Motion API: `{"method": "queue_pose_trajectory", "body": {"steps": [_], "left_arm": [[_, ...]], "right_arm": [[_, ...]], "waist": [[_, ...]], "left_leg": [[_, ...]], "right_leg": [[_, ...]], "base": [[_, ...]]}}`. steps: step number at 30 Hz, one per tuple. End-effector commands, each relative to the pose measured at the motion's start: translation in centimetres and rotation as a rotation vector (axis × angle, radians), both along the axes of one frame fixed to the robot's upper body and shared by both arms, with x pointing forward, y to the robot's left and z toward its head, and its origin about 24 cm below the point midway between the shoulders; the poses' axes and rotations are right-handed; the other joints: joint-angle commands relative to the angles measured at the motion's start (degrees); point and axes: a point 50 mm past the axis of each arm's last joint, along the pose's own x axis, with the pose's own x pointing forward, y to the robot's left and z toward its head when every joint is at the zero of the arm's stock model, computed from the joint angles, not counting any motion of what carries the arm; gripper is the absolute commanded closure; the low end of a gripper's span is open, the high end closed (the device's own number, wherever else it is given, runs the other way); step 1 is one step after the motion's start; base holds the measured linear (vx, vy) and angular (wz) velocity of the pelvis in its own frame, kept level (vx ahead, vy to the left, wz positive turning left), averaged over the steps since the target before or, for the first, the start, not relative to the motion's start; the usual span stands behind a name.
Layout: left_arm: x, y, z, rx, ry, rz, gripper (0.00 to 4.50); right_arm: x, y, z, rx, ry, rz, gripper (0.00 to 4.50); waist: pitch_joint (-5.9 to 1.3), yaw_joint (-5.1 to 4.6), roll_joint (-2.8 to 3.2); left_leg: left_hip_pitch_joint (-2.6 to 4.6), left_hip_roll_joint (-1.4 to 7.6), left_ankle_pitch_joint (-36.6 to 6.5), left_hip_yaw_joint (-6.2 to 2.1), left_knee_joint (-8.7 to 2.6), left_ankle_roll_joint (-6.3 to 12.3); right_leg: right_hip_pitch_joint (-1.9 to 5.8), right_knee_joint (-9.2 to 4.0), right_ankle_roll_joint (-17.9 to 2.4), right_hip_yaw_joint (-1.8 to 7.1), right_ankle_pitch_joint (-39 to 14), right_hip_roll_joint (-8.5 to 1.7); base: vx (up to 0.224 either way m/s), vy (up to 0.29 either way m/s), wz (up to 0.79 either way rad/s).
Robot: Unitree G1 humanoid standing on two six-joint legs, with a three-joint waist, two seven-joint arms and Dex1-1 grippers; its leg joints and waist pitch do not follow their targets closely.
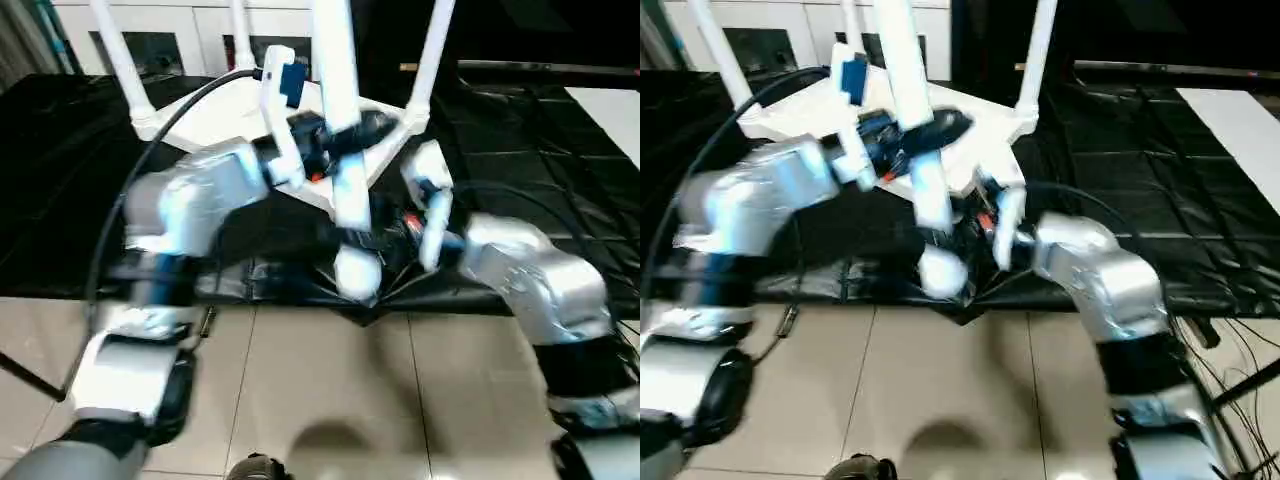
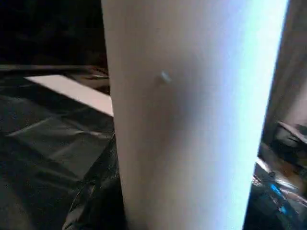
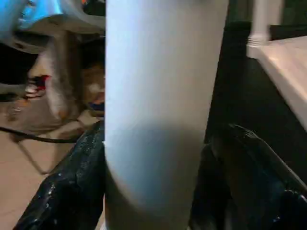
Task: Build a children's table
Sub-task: Pick table leg
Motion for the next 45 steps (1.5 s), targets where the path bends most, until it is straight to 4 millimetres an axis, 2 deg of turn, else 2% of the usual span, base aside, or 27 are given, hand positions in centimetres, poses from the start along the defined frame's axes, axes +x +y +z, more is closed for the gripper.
{"method": "queue_pose_trajectory", "body": {"steps": [1, 2, 8, 10, 11, 13, 15, 17, 19, 20, 22, 24, 26, 28, 30, 31, 32, 34, 36, 40, 42, 43, 45], "left_arm": [[-0.5, 0.1, 0.6, -0.038, -0.01, -0.041, 2.7], [-0.5, 0.2, 0.7, -0.051, -0.006, -0.045, 2.7], [-1.0, 0.5, 1.3, -0.108, -0.002, -0.099, 2.7], [-1.0, 0.5, 1.3, -0.108, -0.002, -0.102, 2.7], [-0.9, 0.4, 1.1, -0.086, -0.007, -0.081, 2.7], [-0.6, 0.4, 0.9, -0.068, -0.006, -0.054, 2.7], [0.1, 0.3, 0.4, -0.037, 0.033, 0.006, 2.7], [1.4, 0.3, -0.8, 0.069, 0.049, 0.171, 2.01], [1.9, 0.2, -1.3, 0.112, 0.041, 0.243, 2.01], [2.6, 0.2, -1.7, 0.128, 0.028, 0.341, 1.92], [3.7, 0.2, -2.4, 0.171, 0.003, 0.513, 1.8], [3.8, 0.1, -2.6, 0.167, 0.006, 0.533, 1.71], [3.8, -0.2, -2.8, 0.138, 0.043, 0.546, 1.71], [3.8, -0.3, -2.9, 0.127, 0.071, 0.554, 1.71], [3.6, -0.6, -3.2, 0.132, 0.087, 0.538, 1.71], [3.5, -0.8, -3.3, 0.121, 0.105, 0.527, 1.87], [3.5, -0.9, -3.3, 0.114, 0.113, 0.525, 2.04], [3.4, -1.0, -3.2, 0.099, 0.118, 0.505, 2.04], [3.4, -1.1, -3.1, 0.084, 0.116, 0.498, 2.41], [3.3, -1.2, -3.0, 0.067, 0.114, 0.486, 2.51], [3.1, -1.3, -2.8, 0.053, 0.114, 0.455, 2.6], [3.0, -1.3, -2.7, 0.046, 0.111, 0.436, 2.63], [2.5, -1.3, -2.3, 0.028, 0.109, 0.362, 2.65]], "right_arm": [[-0.5, -0.2, 0.3, 0.016, 0.006, 0.046, 1.35], [-0.7, -0.2, 0.2, 0.016, 0.015, 0.056, 1.42], [-1.2, 0.1, -0.3, 0.015, 0.048, 0.096, 1.92], [-1.2, 0.2, -0.3, 0.014, 0.05, 0.098, 1.92], [-1.1, 0.1, -0.4, 0.013, 0.049, 0.083, 2.28], [-1.0, 0.1, -0.3, 0.014, 0.043, 0.07, 2.28], [-0.4, 0.1, -0.2, 0.012, 0.017, 0.012, 2.34], [0.5, 0.1, 0.0, -0.006, -0.034, -0.086, 2.56], [0.8, 0.3, 0.1, -0.011, -0.051, -0.119, 2.57], [1.0, 0.6, 0.2, -0.011, -0.07, -0.152, 2.6], [1.5, 1.2, 0.4, -0.009, -0.09, -0.211, 2.6], [1.5, 1.5, 0.5, -0.014, -0.11, -0.228, 2.6], [1.7, 1.9, 0.6, -0.014, -0.124, -0.261, 2.6], [1.8, 2.1, 0.6, -0.012, -0.125, -0.283, 2.6], [1.9, 2.4, 0.5, -0.031, -0.137, -0.292, 2.6], [1.9, 2.6, 0.3, -0.044, -0.144, -0.293, 2.6], [1.9, 2.7, 0.3, -0.046, -0.145, -0.294, 2.61], [1.9, 2.8, 0.2, -0.044, -0.143, -0.299, 2.61], [2.0, 2.9, 0.2, -0.046, -0.146, -0.31, 2.61], [2.1, 2.9, 0.2, -0.051, -0.153, -0.326, 2.61], [1.9, 3.1, 0.2, -0.003, -0.094, -0.286, 2.61], [1.9, 3.0, 0.3, 0.006, -0.088, -0.28, 2.05], [1.7, 2.8, 0.6, 0.028, -0.071, -0.262, 1.88]], "waist": [[-4.55, 0.14, 0.08], [-4.55, 0.1, -0.13], [-4.77, 0.24, 0.04], [-4.72, 0.25, 0.04], [-4.7, 0.23, 0.13], [-4.68, 0.2, 0.06], [-4.72, 0.2, 0.25], [-4.7, 0.05, 0.25], [-4.66, -0.03, 0.22], [-4.76, 0.06, 0.32], [-4.88, -0.05, 0.3], [-5.02, -0.02, 0.18], [-5.21, 0.0, 0.34], [-5.22, 0.0, 0.31], [-5.12, 0.01, 0.3], [-5.08, 0.01, 0.34], [-4.91, -0.02, 0.4], [-4.89, 0.02, 0.41], [-4.8, 0.05, 0.43], [-4.86, -0.03, 0.46], [-4.89, -0.04, 0.42], [-4.93, -0.01, 0.44], [-4.9, -0.06, 0.51]], "left_leg": [[2.59, 3.15, -10.0, -1.31, -3.31, 0.73], [2.56, 3.08, -10.0, -1.23, -3.27, 0.8], [2.52, 3.05, -8.1, -1.29, -3.12, 1.51], [2.56, 3.09, -8.5, -1.32, -3.18, 1.33], [2.54, 3.08, -8.7, -1.32, -3.2, 1.11], [2.55, 3.1, -9.0, -1.33, -3.25, 0.91], [2.6, 3.1, -8.9, -1.35, -3.23, 0.45], [2.64, 3.16, -9.5, -1.41, -3.3, -0.26], [2.67, 3.07, -9.9, -1.42, -3.33, -0.7], [2.58, 3.09, -9.5, -1.51, -3.32, -0.9], [2.58, 3.19, -8.8, -1.56, -3.3, -0.89], [2.42, 3.05, -7.8, -1.56, -3.2, -0.51], [2.34, 3.07, -6.3, -1.54, -3.03, 0.39], [2.34, 2.98, -6.1, -1.5, -2.91, 1.08], [2.33, 2.96, -6.6, -1.49, -2.93, 1.36], [2.39, 3.0, -7.0, -1.49, -2.98, 1.26], [2.54, 3.08, -8.4, -1.5, -3.15, 0.72], [2.66, 3.14, -9.2, -1.49, -3.19, 0.3], [2.62, 3.14, -9.9, -1.51, -3.33, -0.02], [2.56, 3.12, -9.8, -1.59, -3.4, -0.53], [2.51, 3.04, -9.5, -1.57, -3.34, -0.2], [2.55, 3.06, -9.3, -1.55, -3.29, 0.11], [2.49, 3.04, -9.1, -1.54, -3.3, 0.36]], "right_leg": [[1.94, -4.22, -16.1, 2.19, 1.7, -4.82], [1.95, -4.33, -16.1, 2.22, 1.6, -4.79], [1.91, -4.05, -16.0, 2.13, 3.4, -4.7], [1.88, -4.12, -16.0, 2.12, 2.8, -4.75], [1.88, -4.18, -15.9, 2.14, 2.4, -4.76], [1.89, -4.23, -15.7, 2.16, 1.9, -4.71], [1.83, -4.18, -15.5, 2.19, 2.1, -4.72], [1.71, -4.34, -15.1, 2.21, 1.6, -4.78], [1.72, -4.48, -14.7, 2.25, 1.0, -4.76], [1.98, -4.47, -14.3, 2.27, 1.3, -4.87], [1.98, -4.43, -14.2, 2.29, 3.2, -4.85], [2.19, -4.14, -14.1, 2.22, 5.8, -4.84], [2.11, -3.68, -14.5, 2.11, 8.8, -4.8], [2.17, -3.71, -15.0, 2.09, 9.6, -4.82], [2.16, -3.85, -15.0, 2.1, 8.7, -4.82], [2.08, -3.91, -15.0, 2.07, 8.0, -4.82], [1.98, -4.15, -14.9, 2.1, 5.7, -4.76], [1.93, -4.26, -14.9, 2.17, 4.5, -4.78], [1.89, -4.35, -14.7, 2.21, 3.5, -4.78], [1.95, -4.21, -14.3, 2.21, 4.2, -4.79], [2.03, -4.19, -14.3, 2.23, 4.9, -4.83], [2.03, -4.15, -14.4, 2.24, 5.4, -4.85], [1.97, -4.15, -14.5, 2.2, 5.6, -4.8]], "base": [[0.0, 0.0, 0.0], [0.0, 0.0, 0.0], [0.0, 0.0, 0.0], [0.0, 0.0, 0.0], [0.0, 0.0, 0.0], [0.0, 0.0, 0.0], [0.0, 0.0, 0.0], [0.0, 0.0, 0.0], [0.0, 0.0, 0.0], [0.0, 0.0, 0.0], [0.0, 0.0, 0.0], [0.0, 0.0, 0.0], [0.0, 0.0, 0.0], [0.0, 0.0, 0.0], [0.0, 0.0, 0.0], [0.0, 0.0, 0.0], [0.0, 0.0, 0.0], [0.0, 0.0, 0.0], [0.0, 0.0, 0.0], [0.0, 0.0, 0.0], [0.0, 0.0, 0.0], [0.0, 0.0, 0.0], [0.0, 0.0, 0.0]]}}
